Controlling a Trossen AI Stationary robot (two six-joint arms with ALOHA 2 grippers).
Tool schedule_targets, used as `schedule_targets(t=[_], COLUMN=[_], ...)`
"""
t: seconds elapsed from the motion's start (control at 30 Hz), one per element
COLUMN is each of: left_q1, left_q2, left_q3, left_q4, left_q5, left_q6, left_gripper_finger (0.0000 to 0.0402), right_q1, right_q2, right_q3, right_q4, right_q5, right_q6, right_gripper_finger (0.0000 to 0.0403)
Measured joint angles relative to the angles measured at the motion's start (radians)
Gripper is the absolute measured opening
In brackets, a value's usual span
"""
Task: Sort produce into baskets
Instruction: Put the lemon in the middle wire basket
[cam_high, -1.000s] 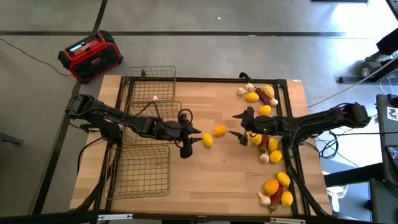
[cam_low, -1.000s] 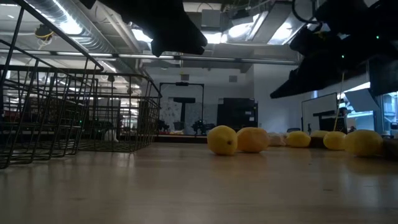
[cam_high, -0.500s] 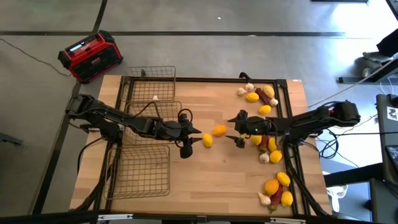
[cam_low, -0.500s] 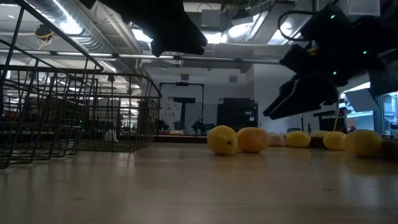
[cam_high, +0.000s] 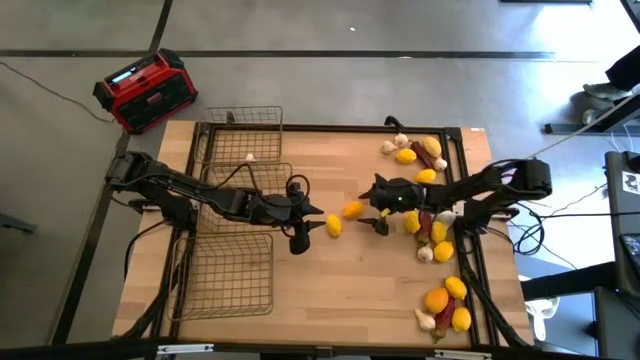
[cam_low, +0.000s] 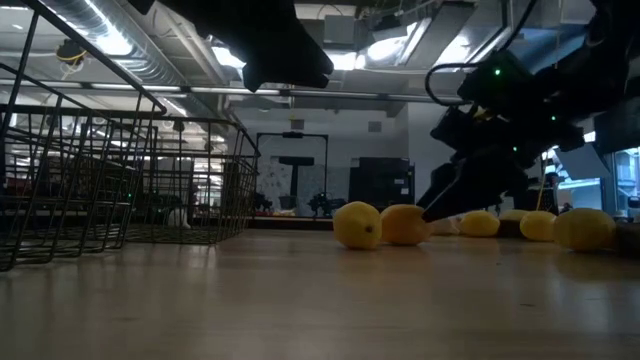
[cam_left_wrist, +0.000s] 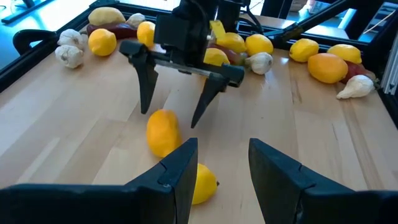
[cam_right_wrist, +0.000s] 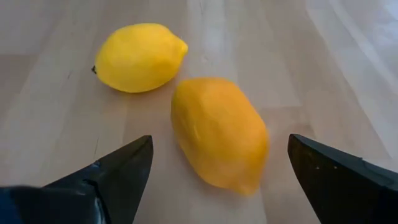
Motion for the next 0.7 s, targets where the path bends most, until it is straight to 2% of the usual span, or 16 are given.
schedule_targets(t=[0.2, 0.3, 0.7], left_q1=[0.0, 0.0, 0.0], left_q2=[0.0, 0.0, 0.0], left_q3=[0.0, 0.0, 0.0], left_q4=[0.0, 0.0, 0.0], left_q5=[0.0, -0.001, -0.002], left_q6=[0.0, 0.001, 0.002], left_gripper_finger=[0.0139, 0.0139, 0.0139], right_q1=[0.0, 0.0, 0.0], right_q2=[0.077, 0.099, 0.104], right_q3=[0.0, 0.0, 0.0], right_q4=[0.074, 0.086, 0.095], right_q5=[0.008, 0.008, -0.023], right_q6=[0.002, 0.003, 0.009], right_gripper_finger=[0.0363, 0.0341, 0.0157])
